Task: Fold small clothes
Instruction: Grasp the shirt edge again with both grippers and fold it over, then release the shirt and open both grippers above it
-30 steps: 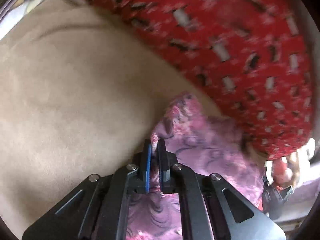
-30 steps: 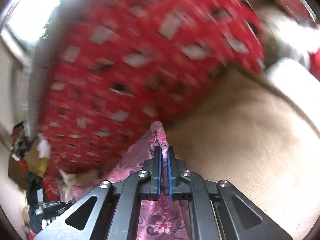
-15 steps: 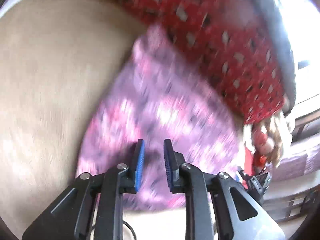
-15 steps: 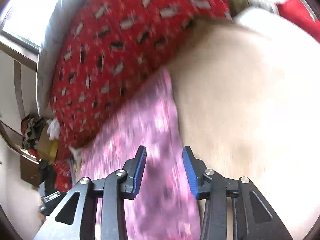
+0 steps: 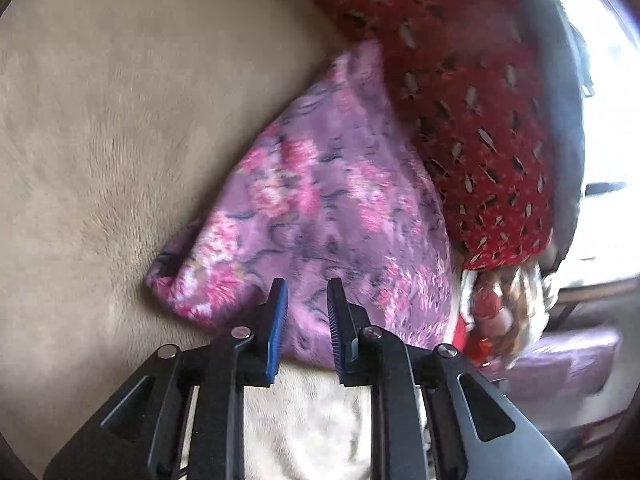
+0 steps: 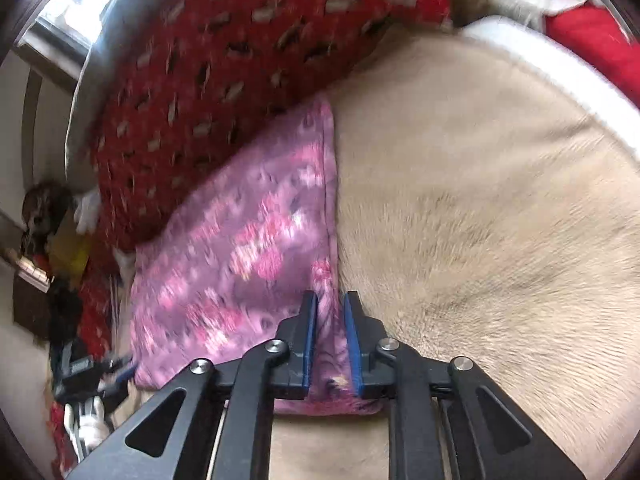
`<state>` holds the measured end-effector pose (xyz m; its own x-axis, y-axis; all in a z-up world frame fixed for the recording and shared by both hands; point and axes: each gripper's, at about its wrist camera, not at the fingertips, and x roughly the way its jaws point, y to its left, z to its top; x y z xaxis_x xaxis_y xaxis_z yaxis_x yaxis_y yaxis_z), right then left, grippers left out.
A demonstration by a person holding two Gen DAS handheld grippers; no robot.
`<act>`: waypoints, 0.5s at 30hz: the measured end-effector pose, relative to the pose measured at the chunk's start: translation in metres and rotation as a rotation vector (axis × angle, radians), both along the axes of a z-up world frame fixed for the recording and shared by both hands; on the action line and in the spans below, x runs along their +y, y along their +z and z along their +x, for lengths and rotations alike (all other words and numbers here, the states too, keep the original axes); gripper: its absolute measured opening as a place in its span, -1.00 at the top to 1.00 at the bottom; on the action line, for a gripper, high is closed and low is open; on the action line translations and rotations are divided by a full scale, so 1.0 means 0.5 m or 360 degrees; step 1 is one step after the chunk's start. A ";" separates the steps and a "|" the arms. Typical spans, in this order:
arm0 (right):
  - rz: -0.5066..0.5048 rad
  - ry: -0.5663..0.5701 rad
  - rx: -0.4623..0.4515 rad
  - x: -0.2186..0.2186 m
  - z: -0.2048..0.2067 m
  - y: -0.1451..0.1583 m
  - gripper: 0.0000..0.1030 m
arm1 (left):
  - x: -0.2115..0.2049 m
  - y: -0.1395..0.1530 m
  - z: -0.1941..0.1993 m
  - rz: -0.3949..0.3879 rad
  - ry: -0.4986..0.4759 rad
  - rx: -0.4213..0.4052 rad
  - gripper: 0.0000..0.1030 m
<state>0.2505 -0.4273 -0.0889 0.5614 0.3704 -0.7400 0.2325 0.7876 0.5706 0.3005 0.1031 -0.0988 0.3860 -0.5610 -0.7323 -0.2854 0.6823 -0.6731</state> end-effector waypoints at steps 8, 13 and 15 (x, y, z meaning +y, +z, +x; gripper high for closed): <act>-0.0269 0.0221 -0.0139 0.108 0.015 0.021 0.27 | -0.123 0.004 0.004 0.0579 -0.0156 -0.0017 -0.15; -0.0404 0.0297 -0.0060 0.149 0.005 -0.023 0.11 | -0.166 0.015 0.009 0.0794 -0.0263 -0.0067 -0.16; -0.0355 0.0292 -0.0096 0.146 0.019 0.002 0.10 | -0.156 0.039 0.027 0.0657 -0.0240 -0.0097 -0.16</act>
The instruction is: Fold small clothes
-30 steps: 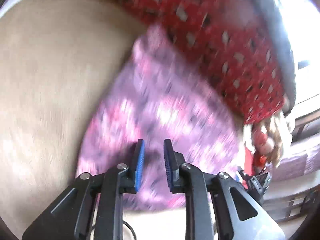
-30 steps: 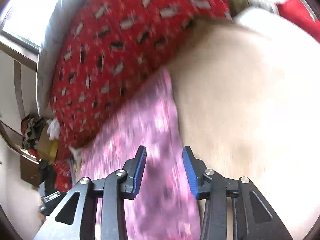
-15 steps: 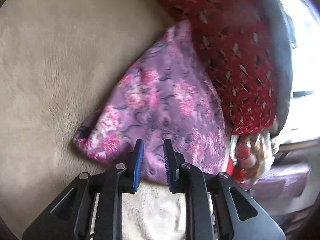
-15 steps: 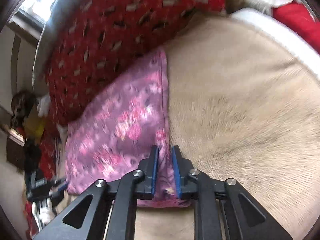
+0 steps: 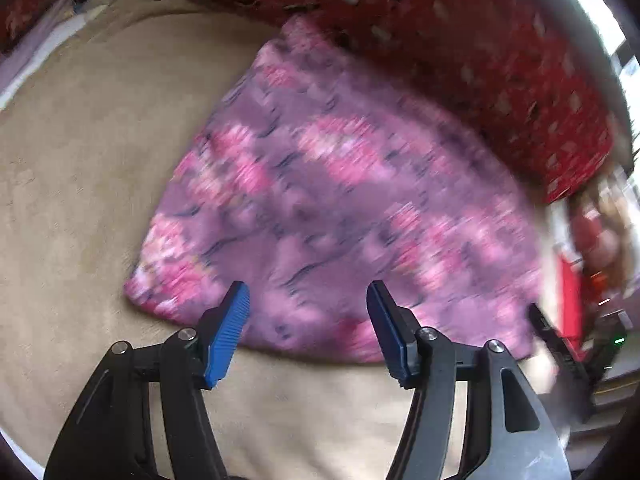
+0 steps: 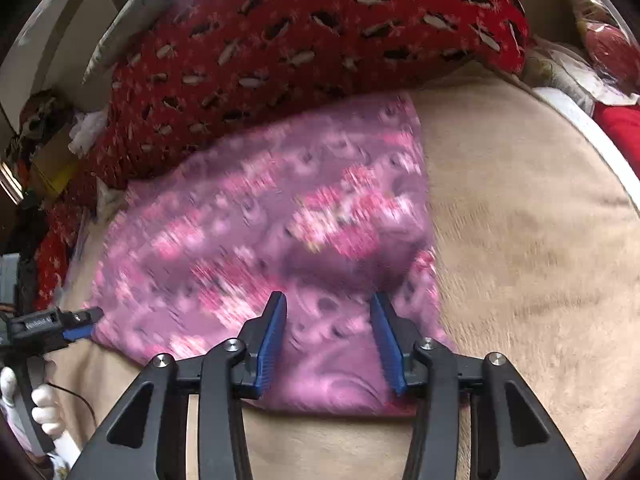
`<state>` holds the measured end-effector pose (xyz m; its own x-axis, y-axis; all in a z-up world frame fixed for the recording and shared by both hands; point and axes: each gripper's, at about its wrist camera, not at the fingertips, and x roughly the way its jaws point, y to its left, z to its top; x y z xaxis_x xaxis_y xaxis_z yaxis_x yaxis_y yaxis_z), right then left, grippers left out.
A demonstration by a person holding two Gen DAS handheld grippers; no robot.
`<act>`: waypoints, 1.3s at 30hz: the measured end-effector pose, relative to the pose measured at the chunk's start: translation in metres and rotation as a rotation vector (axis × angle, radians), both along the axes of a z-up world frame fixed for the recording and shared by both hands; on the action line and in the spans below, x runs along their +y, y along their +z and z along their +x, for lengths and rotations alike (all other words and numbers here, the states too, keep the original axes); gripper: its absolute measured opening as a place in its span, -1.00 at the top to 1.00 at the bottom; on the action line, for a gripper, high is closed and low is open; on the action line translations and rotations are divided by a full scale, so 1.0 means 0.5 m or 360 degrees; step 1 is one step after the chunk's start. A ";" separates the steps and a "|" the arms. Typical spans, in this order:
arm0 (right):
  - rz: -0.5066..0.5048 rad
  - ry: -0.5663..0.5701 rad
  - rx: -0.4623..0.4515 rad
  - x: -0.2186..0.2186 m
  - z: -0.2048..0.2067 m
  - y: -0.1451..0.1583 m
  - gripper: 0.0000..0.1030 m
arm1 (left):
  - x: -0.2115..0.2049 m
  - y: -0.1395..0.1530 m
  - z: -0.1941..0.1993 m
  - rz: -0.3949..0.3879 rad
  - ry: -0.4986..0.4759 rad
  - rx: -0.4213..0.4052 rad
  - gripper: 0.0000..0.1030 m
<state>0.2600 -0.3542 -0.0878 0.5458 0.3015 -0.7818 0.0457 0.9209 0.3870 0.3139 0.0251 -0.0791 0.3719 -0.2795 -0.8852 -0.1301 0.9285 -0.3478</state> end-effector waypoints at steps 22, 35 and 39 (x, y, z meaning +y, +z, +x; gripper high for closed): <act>0.0148 -0.0239 0.0185 -0.144 0.291 -0.078 0.84 | -0.035 -0.052 0.367 0.0440 0.0026 0.0023 -0.18; -0.0397 0.0103 -0.0119 0.091 0.201 -0.033 -0.08 | -0.153 -0.027 0.134 0.0583 -0.0173 -0.0164 -0.33; -0.0485 0.0136 -0.0120 0.115 0.202 -0.041 -0.20 | -0.157 -0.022 0.118 0.0553 -0.0135 -0.0166 -0.39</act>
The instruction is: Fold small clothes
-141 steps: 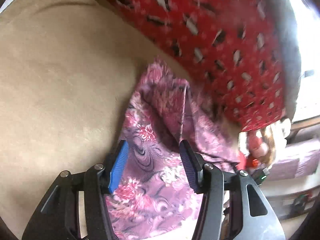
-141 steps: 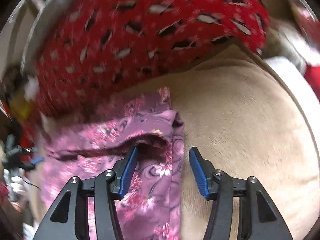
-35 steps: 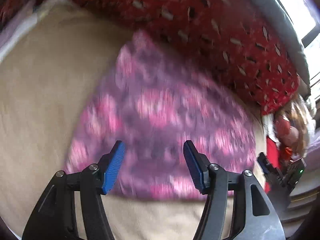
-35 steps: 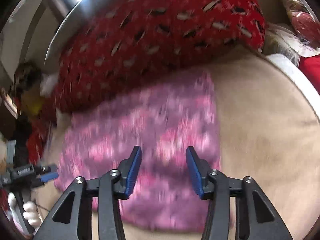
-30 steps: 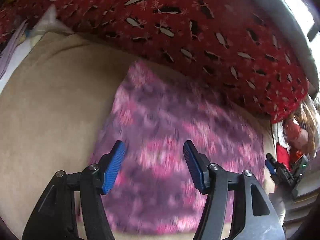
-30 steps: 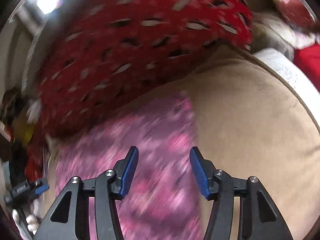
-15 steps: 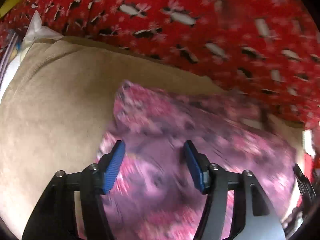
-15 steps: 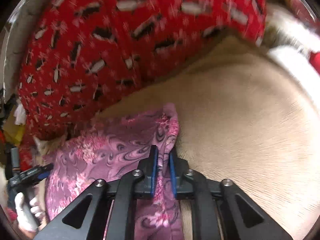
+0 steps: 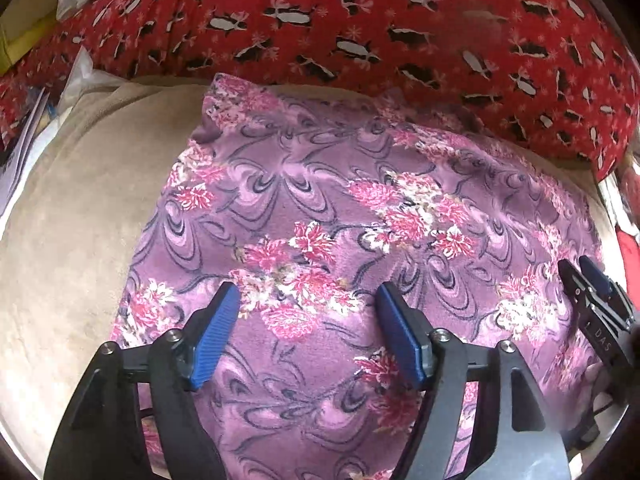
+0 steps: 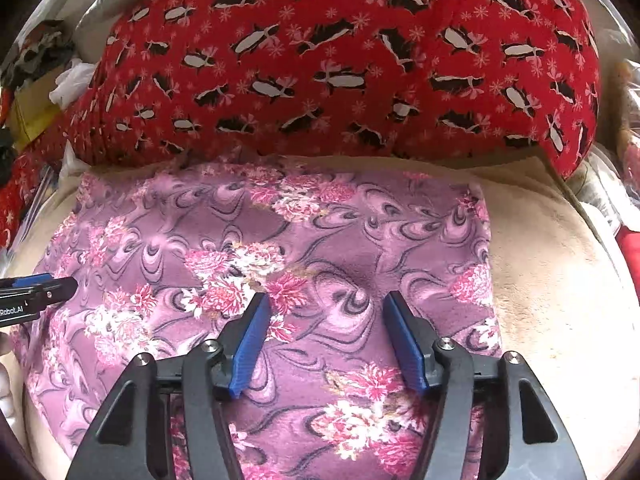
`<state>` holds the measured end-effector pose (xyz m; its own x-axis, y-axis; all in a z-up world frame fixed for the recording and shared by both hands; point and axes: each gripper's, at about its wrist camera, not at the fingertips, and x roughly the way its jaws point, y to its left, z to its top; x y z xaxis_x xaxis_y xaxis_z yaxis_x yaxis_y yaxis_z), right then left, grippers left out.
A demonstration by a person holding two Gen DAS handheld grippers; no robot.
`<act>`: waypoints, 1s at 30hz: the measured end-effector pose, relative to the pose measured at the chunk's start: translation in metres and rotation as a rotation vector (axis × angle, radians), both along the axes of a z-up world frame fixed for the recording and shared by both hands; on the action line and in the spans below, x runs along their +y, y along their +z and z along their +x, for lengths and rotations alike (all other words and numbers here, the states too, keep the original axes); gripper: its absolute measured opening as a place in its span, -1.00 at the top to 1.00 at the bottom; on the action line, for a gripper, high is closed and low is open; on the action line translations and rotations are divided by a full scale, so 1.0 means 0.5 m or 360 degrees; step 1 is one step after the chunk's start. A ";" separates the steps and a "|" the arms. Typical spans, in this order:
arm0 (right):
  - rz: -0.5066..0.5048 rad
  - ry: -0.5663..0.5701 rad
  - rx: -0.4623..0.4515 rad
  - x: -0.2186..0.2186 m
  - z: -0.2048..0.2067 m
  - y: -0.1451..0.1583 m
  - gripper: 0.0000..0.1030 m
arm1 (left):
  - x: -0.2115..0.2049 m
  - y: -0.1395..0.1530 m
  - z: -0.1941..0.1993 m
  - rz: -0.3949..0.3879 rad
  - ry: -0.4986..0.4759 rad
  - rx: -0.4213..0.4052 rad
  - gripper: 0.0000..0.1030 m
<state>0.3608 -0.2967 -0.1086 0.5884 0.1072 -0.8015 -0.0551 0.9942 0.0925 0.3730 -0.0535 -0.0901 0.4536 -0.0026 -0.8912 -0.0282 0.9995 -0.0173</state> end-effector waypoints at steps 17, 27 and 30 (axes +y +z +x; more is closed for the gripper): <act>0.0019 -0.0110 -0.0019 -0.045 -0.030 0.054 -0.58 | 0.068 0.067 -0.029 -0.0050 0.0012 -0.0146 -0.49; 0.0126 -0.0391 0.0085 -0.132 -0.105 0.033 -0.54 | 0.145 0.025 -0.070 -0.0239 0.0101 0.0117 -0.53; 0.0117 -0.0349 -0.0014 -0.124 -0.144 0.058 -0.61 | 0.185 0.043 -0.113 -0.0382 0.0176 0.0115 -0.53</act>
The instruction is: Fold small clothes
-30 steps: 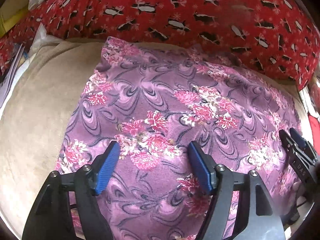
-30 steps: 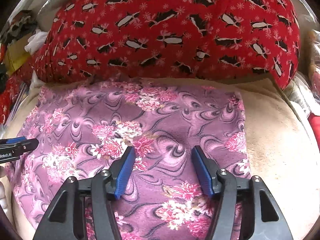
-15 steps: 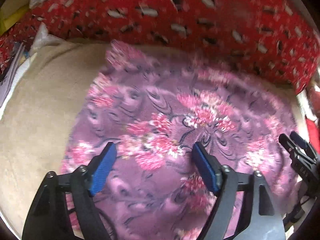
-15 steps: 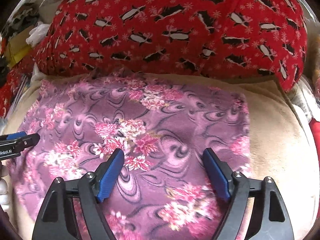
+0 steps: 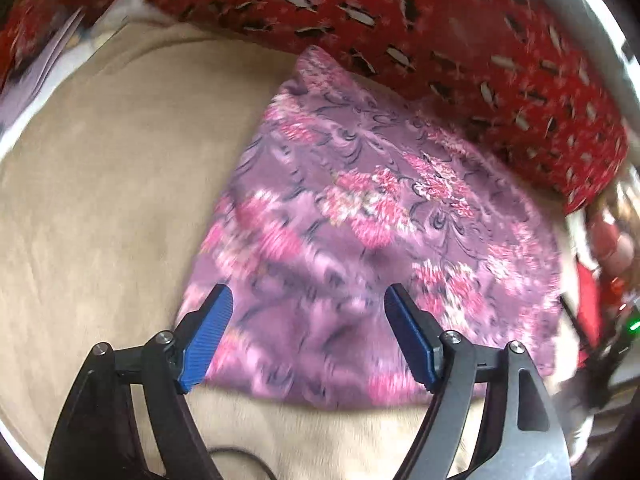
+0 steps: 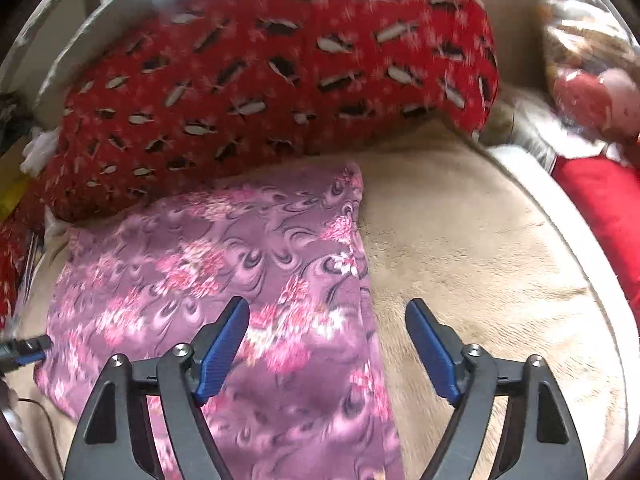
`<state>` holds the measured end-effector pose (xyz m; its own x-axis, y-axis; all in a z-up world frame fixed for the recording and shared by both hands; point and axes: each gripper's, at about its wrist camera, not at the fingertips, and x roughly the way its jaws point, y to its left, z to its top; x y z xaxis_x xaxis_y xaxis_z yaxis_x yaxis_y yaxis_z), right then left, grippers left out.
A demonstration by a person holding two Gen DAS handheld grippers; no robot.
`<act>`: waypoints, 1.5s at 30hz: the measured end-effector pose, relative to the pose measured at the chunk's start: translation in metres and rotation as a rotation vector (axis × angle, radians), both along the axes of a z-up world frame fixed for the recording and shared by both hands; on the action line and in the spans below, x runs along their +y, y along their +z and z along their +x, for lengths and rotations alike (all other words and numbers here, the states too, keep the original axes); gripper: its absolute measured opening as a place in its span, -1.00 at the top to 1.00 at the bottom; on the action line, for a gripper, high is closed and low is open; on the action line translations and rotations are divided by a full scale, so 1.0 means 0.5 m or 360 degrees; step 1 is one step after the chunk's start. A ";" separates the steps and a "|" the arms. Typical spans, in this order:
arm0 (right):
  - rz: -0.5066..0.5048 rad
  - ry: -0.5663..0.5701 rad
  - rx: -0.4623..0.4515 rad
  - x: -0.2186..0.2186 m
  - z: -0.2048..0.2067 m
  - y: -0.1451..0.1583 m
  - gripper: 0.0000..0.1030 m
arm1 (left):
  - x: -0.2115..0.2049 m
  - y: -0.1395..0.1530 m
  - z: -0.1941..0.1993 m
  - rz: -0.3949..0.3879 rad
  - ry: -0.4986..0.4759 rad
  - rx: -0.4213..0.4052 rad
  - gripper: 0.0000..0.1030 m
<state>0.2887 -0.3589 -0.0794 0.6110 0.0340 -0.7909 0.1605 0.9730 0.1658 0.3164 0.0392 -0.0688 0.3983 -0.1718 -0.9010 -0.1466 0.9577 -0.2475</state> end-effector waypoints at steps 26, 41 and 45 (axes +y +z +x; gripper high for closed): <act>-0.0192 0.0706 0.0017 0.301 -0.093 -0.003 -0.63 | 0.144 -0.015 0.056 -0.0491 0.0169 0.0081 -0.53; 0.0109 0.0531 -0.0027 0.217 -0.080 -0.012 -0.69 | 0.010 -0.056 0.153 -0.0327 -0.0191 0.0254 0.61; 0.0092 0.0371 -0.0068 0.136 -0.078 0.006 -0.69 | 0.019 -0.021 0.137 -0.0480 -0.0127 0.0193 0.66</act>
